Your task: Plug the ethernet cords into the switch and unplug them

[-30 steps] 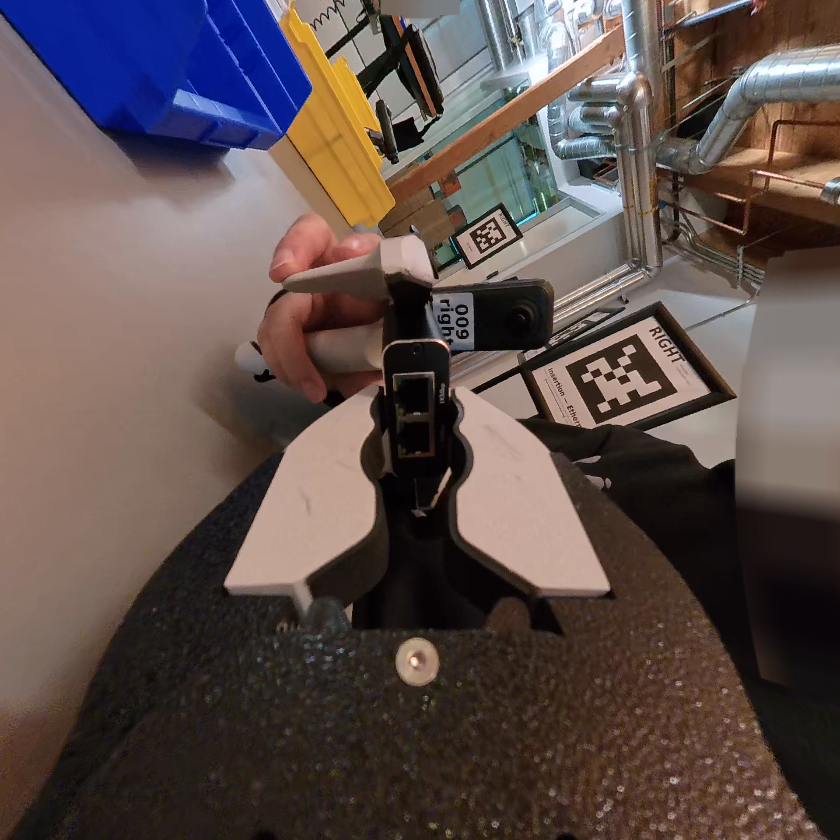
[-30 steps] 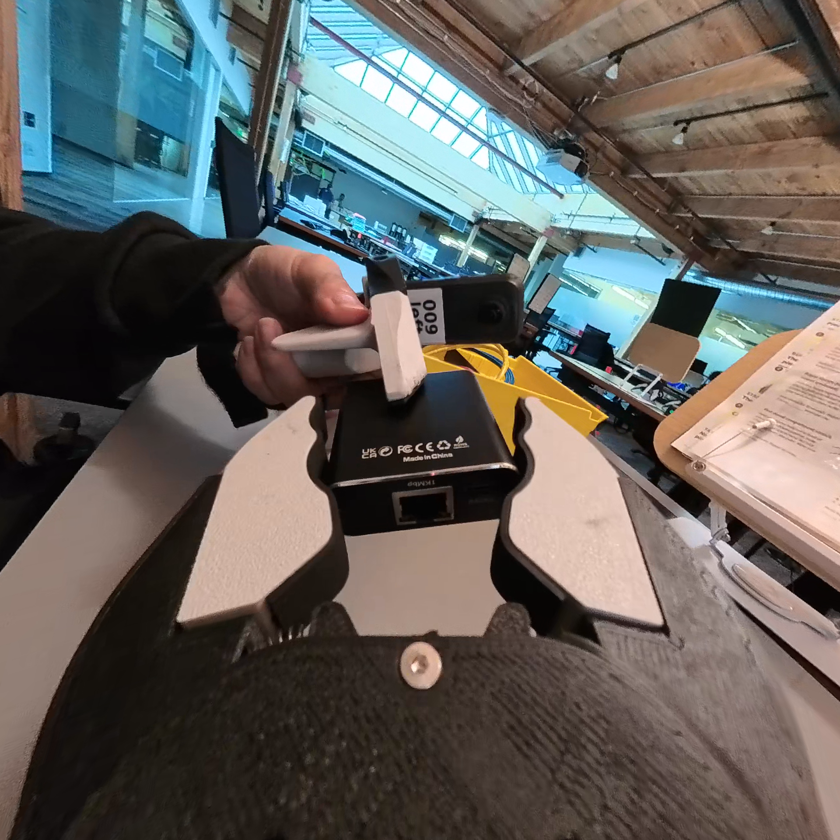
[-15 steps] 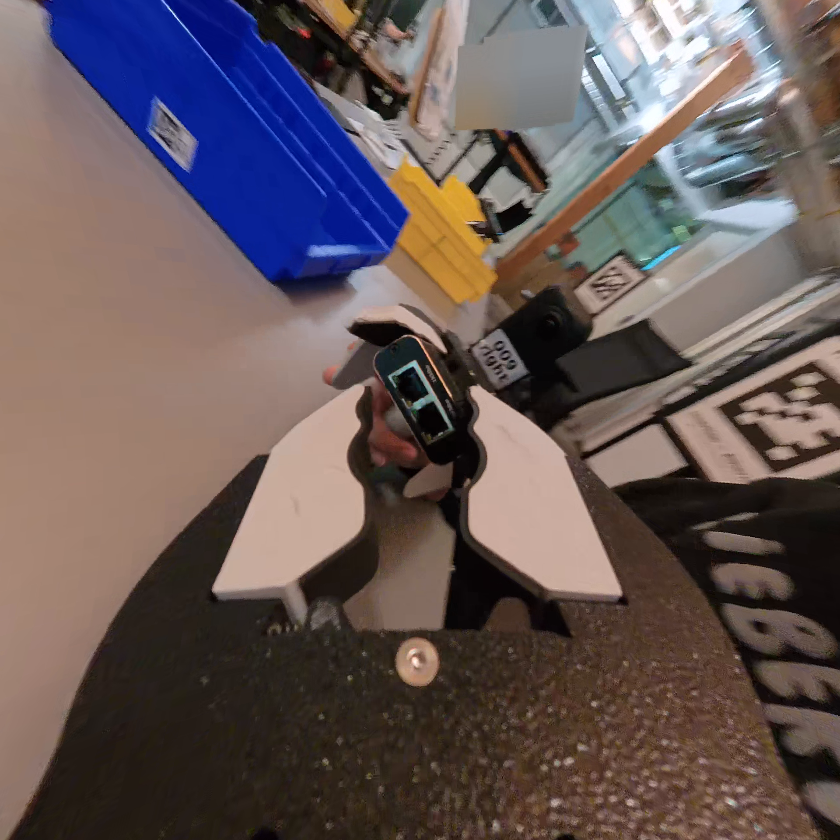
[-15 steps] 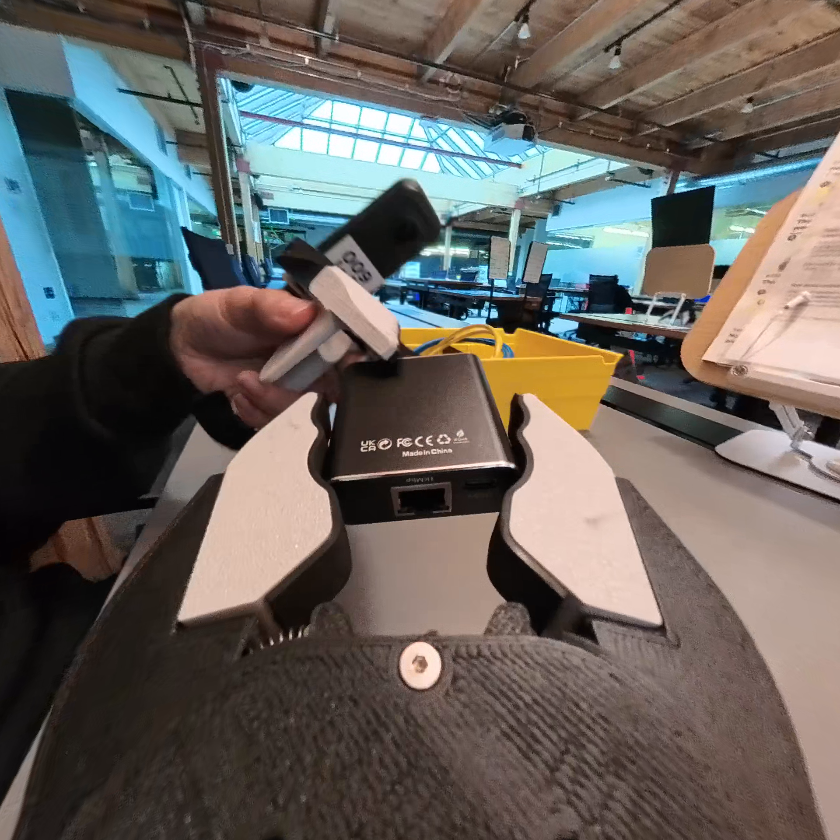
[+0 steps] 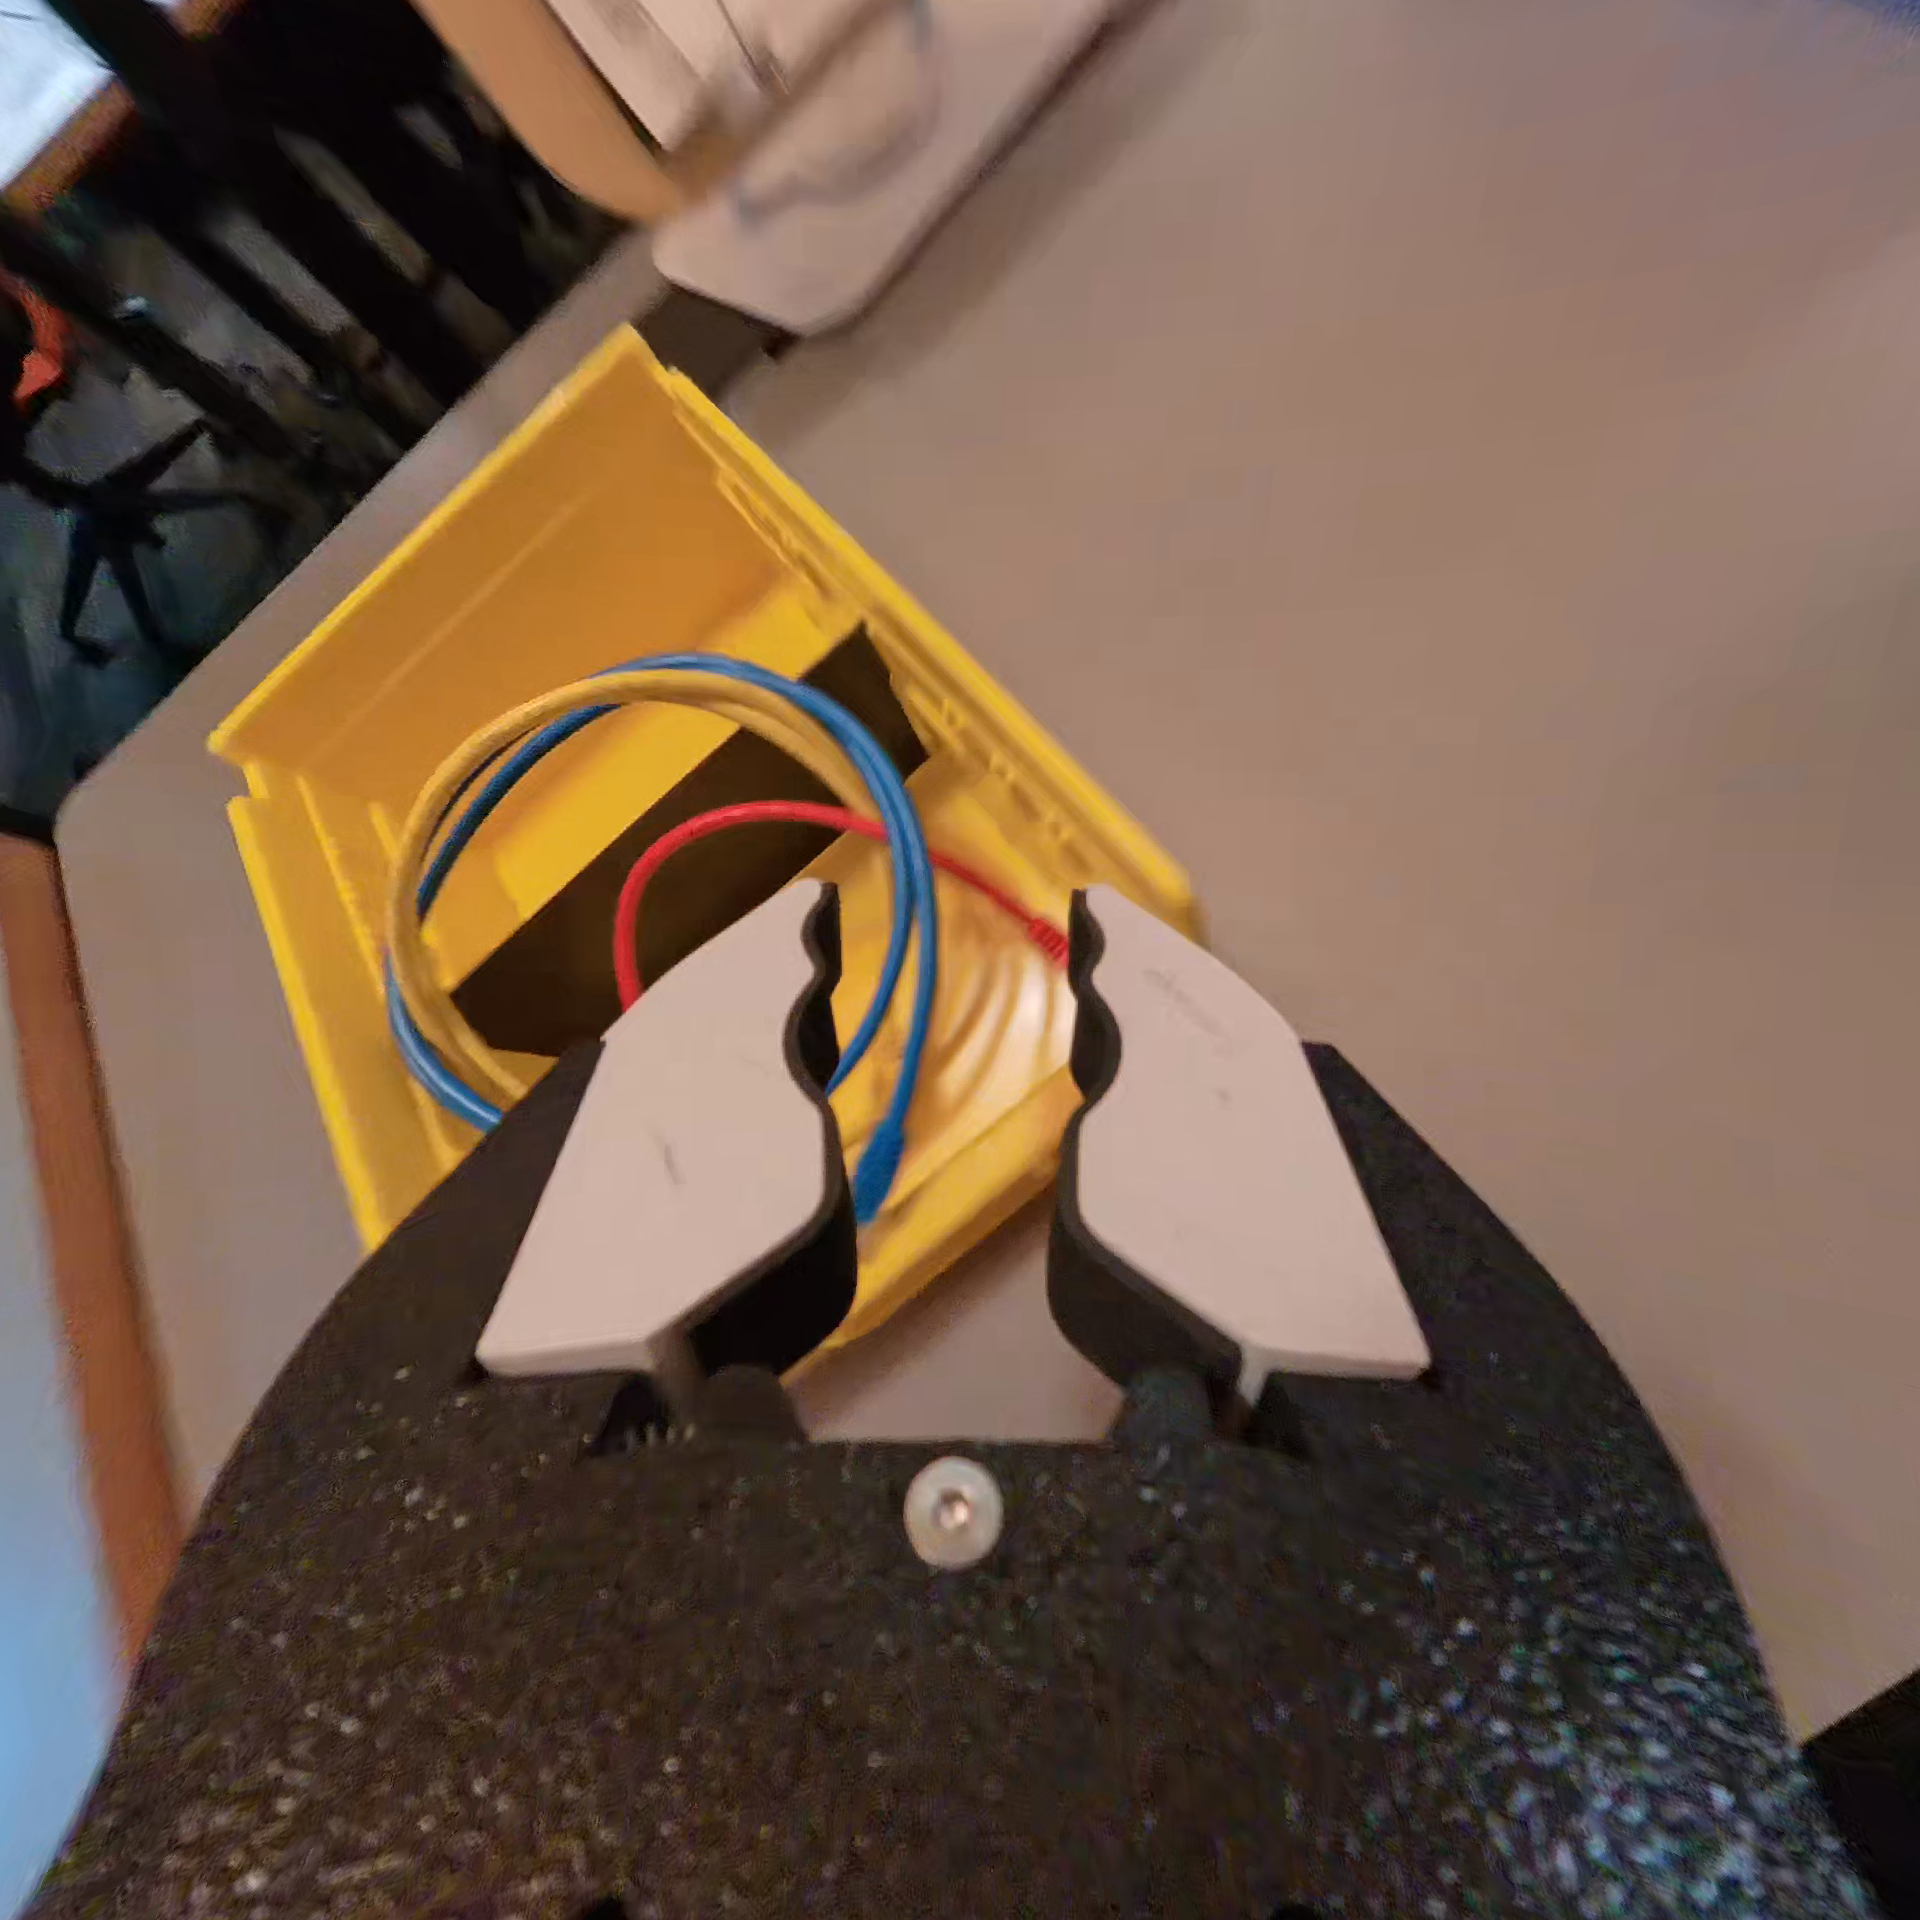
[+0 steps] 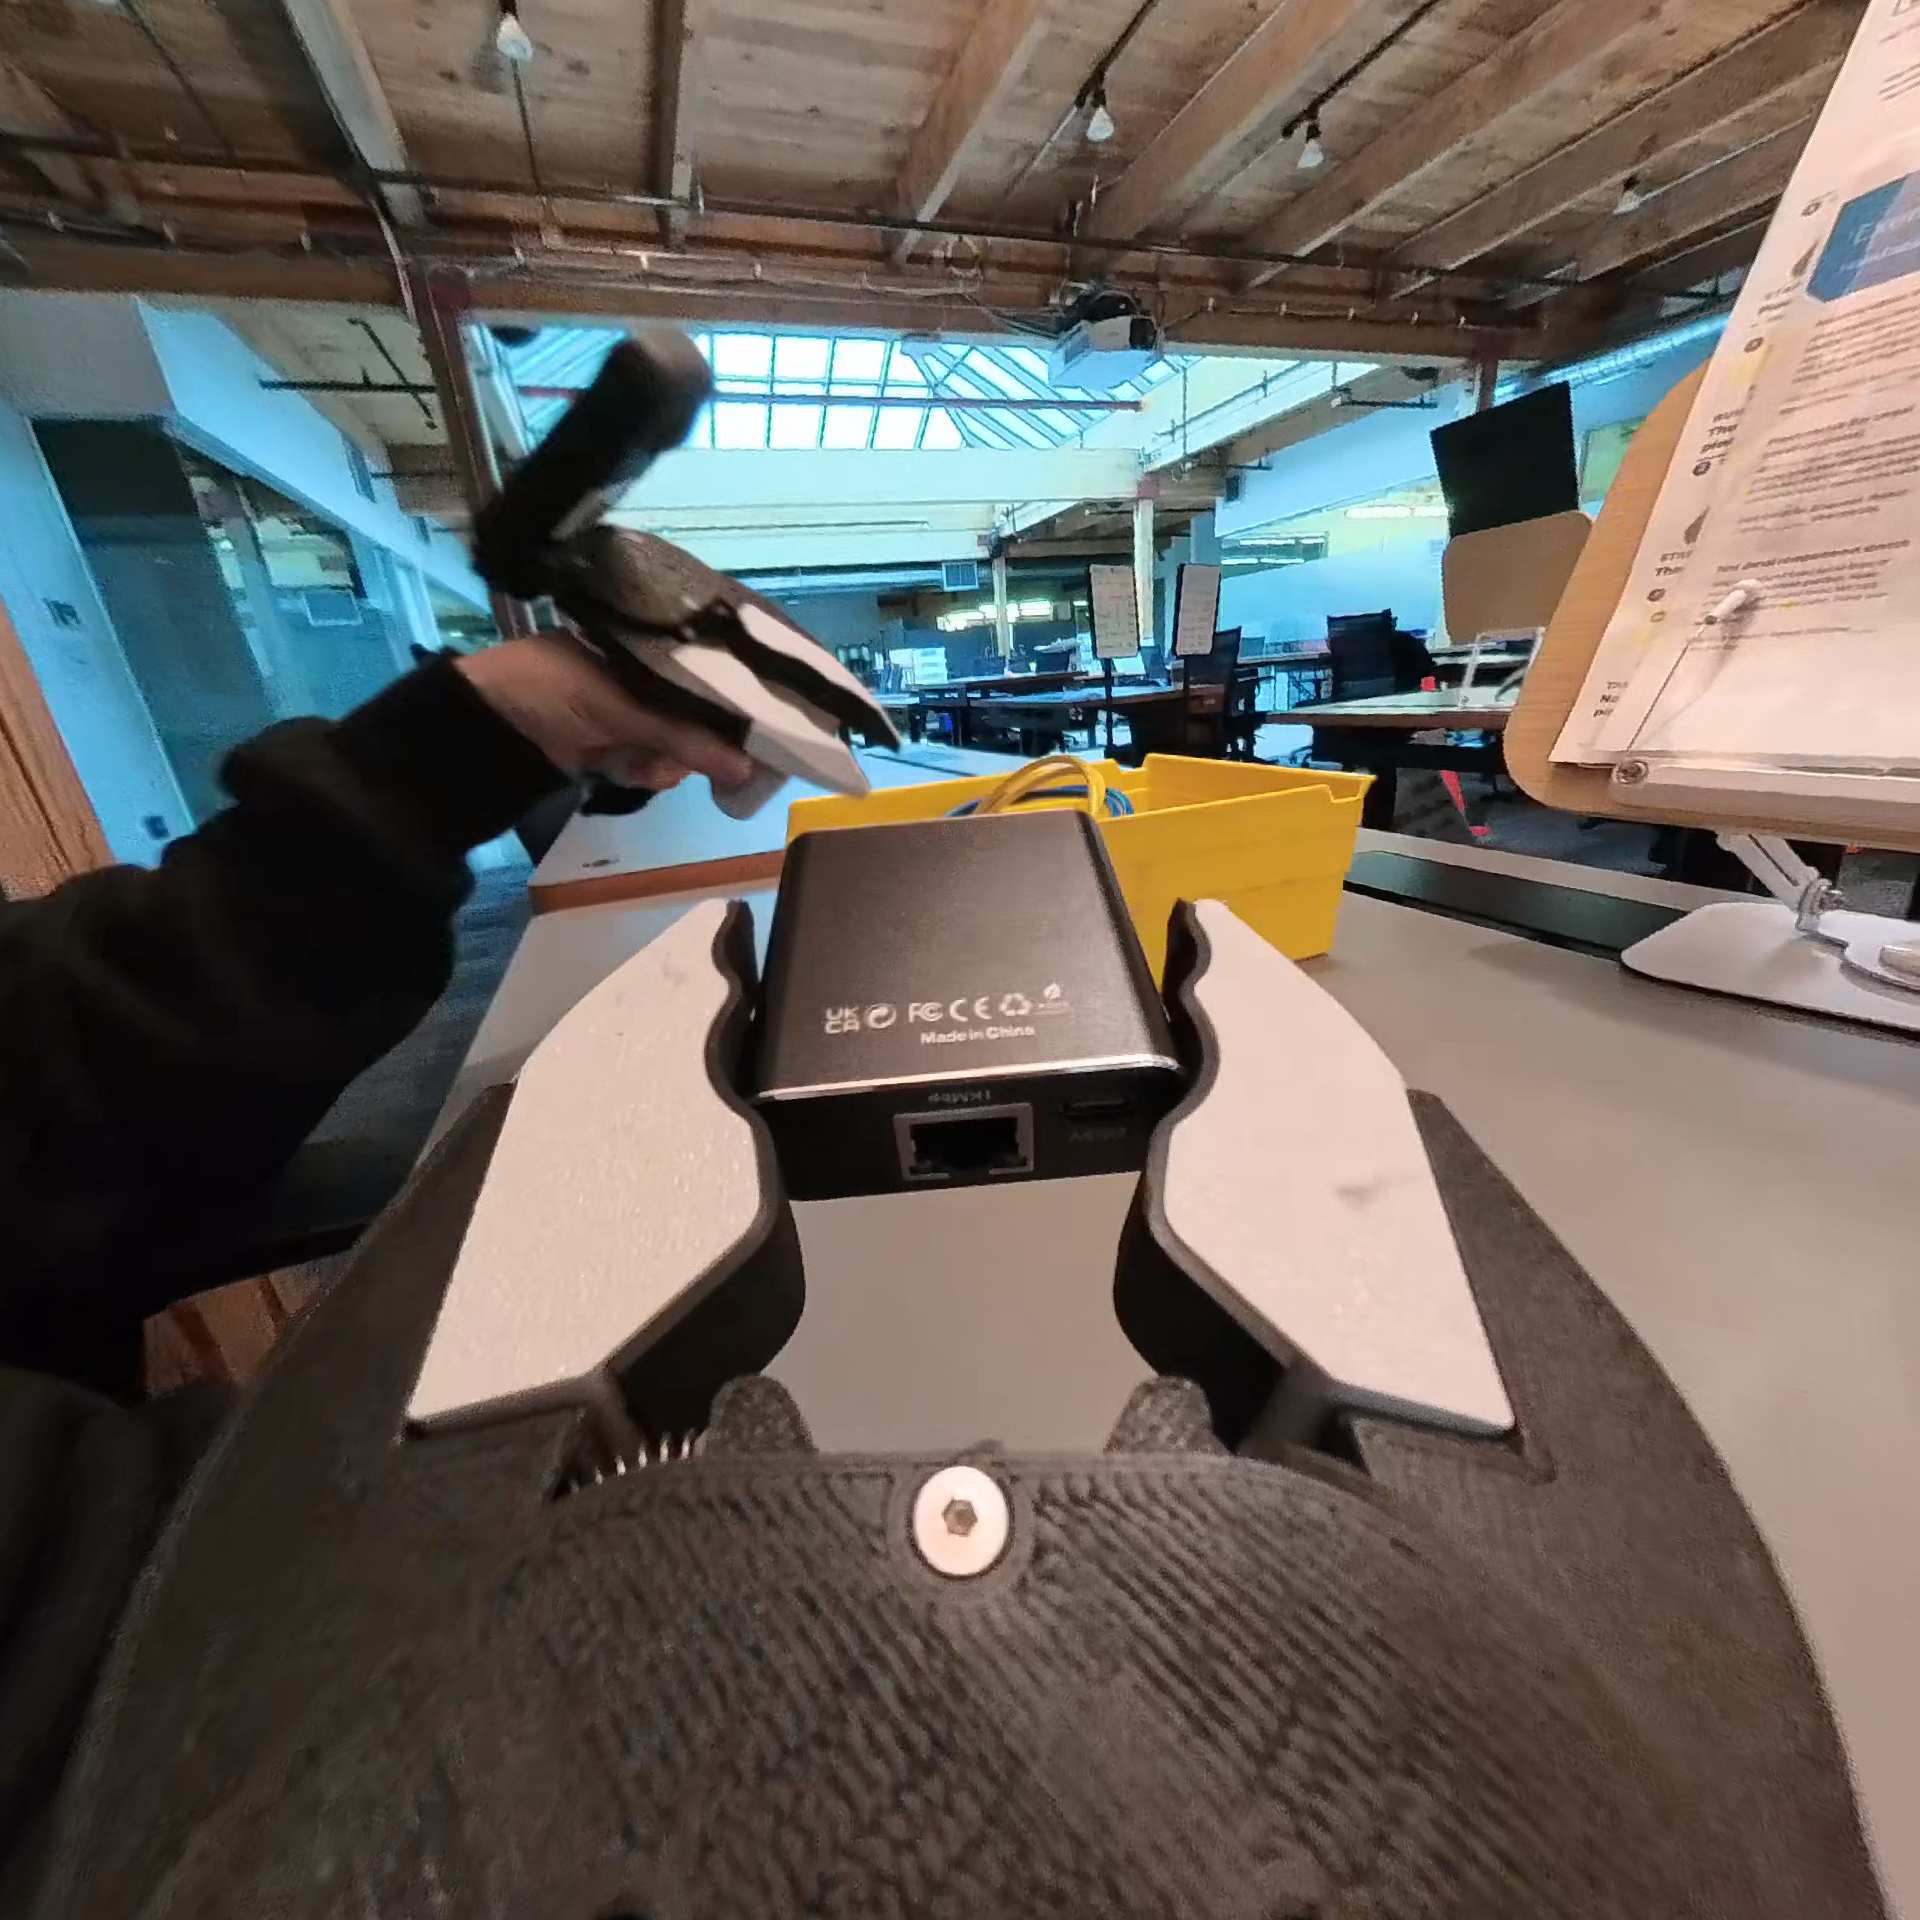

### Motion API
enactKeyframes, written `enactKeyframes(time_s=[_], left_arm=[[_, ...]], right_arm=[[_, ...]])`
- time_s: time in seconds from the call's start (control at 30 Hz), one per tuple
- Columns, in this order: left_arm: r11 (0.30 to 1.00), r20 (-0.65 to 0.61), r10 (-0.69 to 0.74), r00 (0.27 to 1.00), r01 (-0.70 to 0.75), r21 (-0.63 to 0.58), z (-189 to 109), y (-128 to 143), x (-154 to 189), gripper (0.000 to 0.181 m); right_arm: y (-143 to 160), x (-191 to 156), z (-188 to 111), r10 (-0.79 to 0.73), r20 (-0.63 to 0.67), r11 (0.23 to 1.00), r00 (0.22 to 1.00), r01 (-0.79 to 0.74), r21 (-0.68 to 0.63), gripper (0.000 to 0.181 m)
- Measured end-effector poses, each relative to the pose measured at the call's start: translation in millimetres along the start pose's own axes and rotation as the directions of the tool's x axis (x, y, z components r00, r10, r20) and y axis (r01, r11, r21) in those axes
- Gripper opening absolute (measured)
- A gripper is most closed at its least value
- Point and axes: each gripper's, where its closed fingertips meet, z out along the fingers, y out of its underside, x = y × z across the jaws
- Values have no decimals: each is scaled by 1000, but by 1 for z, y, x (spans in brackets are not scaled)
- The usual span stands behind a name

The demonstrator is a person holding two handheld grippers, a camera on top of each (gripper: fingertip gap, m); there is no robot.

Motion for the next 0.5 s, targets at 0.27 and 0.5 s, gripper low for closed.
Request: enactKeyframes(time_s=[0.27, 0.5], left_arm=[[780, -150, 585, 797, -603, -166, 50, 19, -38, 55], [796, -144, 531, 835, -550, -252, 63, 21, -72, 53]], right_arm=[[-2, 1, -2, 3, -11, 1000, 1000, -2, 25, 77], [-2, 1, -3, -3, -7, 1000, 1000, 4, 21, 77]])
